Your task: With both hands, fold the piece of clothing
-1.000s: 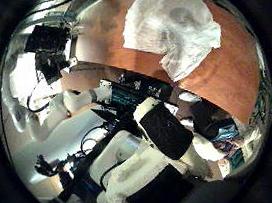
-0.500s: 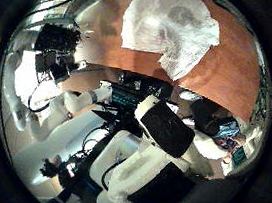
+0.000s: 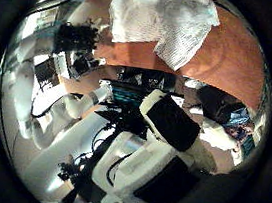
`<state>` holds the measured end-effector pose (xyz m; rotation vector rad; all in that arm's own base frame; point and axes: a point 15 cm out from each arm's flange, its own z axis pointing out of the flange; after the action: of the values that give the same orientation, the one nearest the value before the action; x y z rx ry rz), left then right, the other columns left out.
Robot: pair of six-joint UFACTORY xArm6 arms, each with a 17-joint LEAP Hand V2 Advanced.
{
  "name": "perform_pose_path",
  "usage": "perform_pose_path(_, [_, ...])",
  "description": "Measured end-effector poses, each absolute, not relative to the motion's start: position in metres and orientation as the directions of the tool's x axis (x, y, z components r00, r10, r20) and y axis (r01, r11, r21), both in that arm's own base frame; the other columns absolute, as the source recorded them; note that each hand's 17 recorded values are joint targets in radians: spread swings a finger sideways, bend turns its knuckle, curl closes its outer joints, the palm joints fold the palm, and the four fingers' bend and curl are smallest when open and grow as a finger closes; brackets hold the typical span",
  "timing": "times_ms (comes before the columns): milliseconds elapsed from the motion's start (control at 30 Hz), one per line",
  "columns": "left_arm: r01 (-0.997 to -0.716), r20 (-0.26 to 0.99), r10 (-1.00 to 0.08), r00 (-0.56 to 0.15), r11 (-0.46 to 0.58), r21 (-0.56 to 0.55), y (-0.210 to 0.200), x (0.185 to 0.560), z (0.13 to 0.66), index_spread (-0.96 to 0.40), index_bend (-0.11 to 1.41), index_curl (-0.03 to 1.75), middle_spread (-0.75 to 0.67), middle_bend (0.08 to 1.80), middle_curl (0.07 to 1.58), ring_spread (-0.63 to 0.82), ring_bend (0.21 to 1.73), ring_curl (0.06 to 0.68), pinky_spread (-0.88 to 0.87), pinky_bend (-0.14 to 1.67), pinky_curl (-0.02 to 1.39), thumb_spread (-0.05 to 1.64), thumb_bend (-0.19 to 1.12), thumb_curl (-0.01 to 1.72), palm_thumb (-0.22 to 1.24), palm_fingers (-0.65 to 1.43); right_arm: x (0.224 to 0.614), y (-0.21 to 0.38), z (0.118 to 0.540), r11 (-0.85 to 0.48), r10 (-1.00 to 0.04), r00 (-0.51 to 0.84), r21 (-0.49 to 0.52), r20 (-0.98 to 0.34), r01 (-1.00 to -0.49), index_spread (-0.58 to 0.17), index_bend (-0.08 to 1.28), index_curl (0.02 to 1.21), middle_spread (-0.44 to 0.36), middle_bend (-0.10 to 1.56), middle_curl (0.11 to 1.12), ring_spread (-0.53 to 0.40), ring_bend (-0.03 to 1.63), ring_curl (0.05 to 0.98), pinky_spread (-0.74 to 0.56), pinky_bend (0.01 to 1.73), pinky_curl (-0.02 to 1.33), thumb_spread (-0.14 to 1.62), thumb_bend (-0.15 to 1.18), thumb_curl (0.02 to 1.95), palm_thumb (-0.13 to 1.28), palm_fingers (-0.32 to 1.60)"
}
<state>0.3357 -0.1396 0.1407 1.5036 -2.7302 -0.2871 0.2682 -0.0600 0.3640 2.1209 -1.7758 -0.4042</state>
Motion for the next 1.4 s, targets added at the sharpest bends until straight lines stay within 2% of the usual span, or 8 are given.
perform_pose_path(233, [-0.835, -0.092, -0.833, -0.546, 0.530, 0.151, -0.152, 0.348, 0.127, -0.06, 0.18, 0.32, 0.16, 0.24, 0.35, 0.23, 0.71, 0.204, 0.31, 0.39, 0.34, 0.98, -0.02, 0.31, 0.30, 0.17, 0.267, -0.060, 0.365, -0.158, -0.984, 0.178, 0.436, 0.005, -0.886, -0.378, 0.18, 0.36, -0.085, 0.30, 0.40, -0.072, 0.62, 0.195, 0.21, 0.44, 0.15, 1.43, -0.01, 0.26, 0.55, 0.40])
perform_pose_path(433, [-0.843, -0.097, -0.841, -0.533, 0.518, 0.146, -0.158, 0.358, 0.125, -0.16, 0.30, 0.39, -0.10, 0.51, 0.43, -0.05, 0.74, 0.198, 0.11, 0.25, 0.29, 1.01, -0.01, 0.32, 0.36, 0.62, 0.266, -0.061, 0.365, -0.156, -0.984, 0.177, 0.437, 0.007, -0.886, -0.375, 0.18, 0.36, -0.085, 0.30, 0.40, -0.072, 0.62, 0.197, 0.21, 0.43, 0.15, 1.42, -0.01, 0.26, 0.55, 0.41])
perform_pose_path(533, [-0.844, -0.098, -0.842, -0.531, 0.514, 0.156, -0.160, 0.359, 0.126, -0.27, 0.36, 0.43, -0.24, 0.64, 0.49, -0.26, 0.83, 0.221, -0.12, 0.32, 0.29, 1.04, 0.01, 0.33, 0.45, 0.96, 0.266, -0.061, 0.365, -0.156, -0.984, 0.177, 0.436, 0.008, -0.886, -0.372, 0.18, 0.36, -0.085, 0.30, 0.40, -0.073, 0.63, 0.200, 0.21, 0.43, 0.15, 1.42, -0.01, 0.26, 0.55, 0.41])
perform_pose_path(700, [-0.833, -0.118, -0.830, -0.545, 0.521, 0.188, -0.159, 0.362, 0.130, -0.41, 0.44, 0.54, -0.40, 0.77, 0.61, -0.43, 1.03, 0.347, -0.43, 0.60, 0.42, 1.07, 0.07, 0.40, 0.67, 1.20, 0.264, -0.062, 0.368, -0.154, -0.985, 0.175, 0.428, 0.010, -0.891, -0.372, 0.18, 0.36, -0.085, 0.31, 0.40, -0.073, 0.62, 0.201, 0.21, 0.42, 0.15, 1.42, -0.01, 0.26, 0.55, 0.41])
perform_pose_path(833, [-0.832, -0.125, -0.828, -0.547, 0.521, 0.193, -0.158, 0.365, 0.138, -0.50, 0.51, 0.63, -0.46, 0.86, 0.68, -0.47, 1.14, 0.412, -0.56, 0.75, 0.50, 1.06, 0.05, 0.45, 0.72, 1.16, 0.264, -0.061, 0.367, -0.155, -0.984, 0.177, 0.429, 0.010, -0.890, -0.371, 0.17, 0.36, -0.086, 0.32, 0.41, -0.078, 0.63, 0.201, 0.20, 0.42, 0.15, 1.42, -0.01, 0.26, 0.55, 0.42])
perform_pose_path(1033, [-0.816, -0.118, -0.818, -0.563, 0.527, 0.239, -0.162, 0.369, 0.169, -0.58, 0.58, 0.76, -0.51, 0.95, 0.76, -0.46, 1.24, 0.477, -0.64, 0.89, 0.58, 1.05, 0.02, 0.51, 0.75, 1.10, 0.263, -0.061, 0.360, -0.158, -0.984, 0.178, 0.443, 0.005, -0.882, -0.363, 0.12, 0.32, -0.109, 0.33, 0.41, -0.168, 0.80, 0.250, 0.05, 0.54, 0.16, 1.43, 0.00, 0.27, 0.56, 0.55])
perform_pose_path(1267, [-0.773, -0.075, -0.810, -0.582, 0.522, 0.361, -0.173, 0.371, 0.193, -0.64, 0.59, 0.89, -0.53, 0.99, 0.82, -0.46, 1.28, 0.509, -0.66, 0.94, 0.64, 1.04, -0.01, 0.57, 0.76, 1.04, 0.256, -0.056, 0.308, -0.183, -0.980, 0.200, 0.484, -0.017, -0.855, -0.352, 0.14, 0.29, -0.152, 0.40, 0.45, -0.253, 0.93, 0.310, -0.15, 0.70, 0.18, 1.34, -0.01, 0.30, 0.60, 0.59])
perform_pose_path(1400, [-0.744, -0.049, -0.808, -0.587, 0.514, 0.428, -0.174, 0.370, 0.198, -0.67, 0.58, 0.95, -0.53, 0.99, 0.84, -0.46, 1.30, 0.518, -0.66, 0.94, 0.67, 1.05, -0.02, 0.59, 0.75, 1.02, 0.260, -0.047, 0.276, -0.221, -0.970, 0.242, 0.473, -0.017, -0.853, -0.347, 0.20, 0.31, -0.167, 0.46, 0.48, -0.258, 0.91, 0.319, -0.14, 0.65, 0.16, 1.27, -0.03, 0.31, 0.58, 0.48])
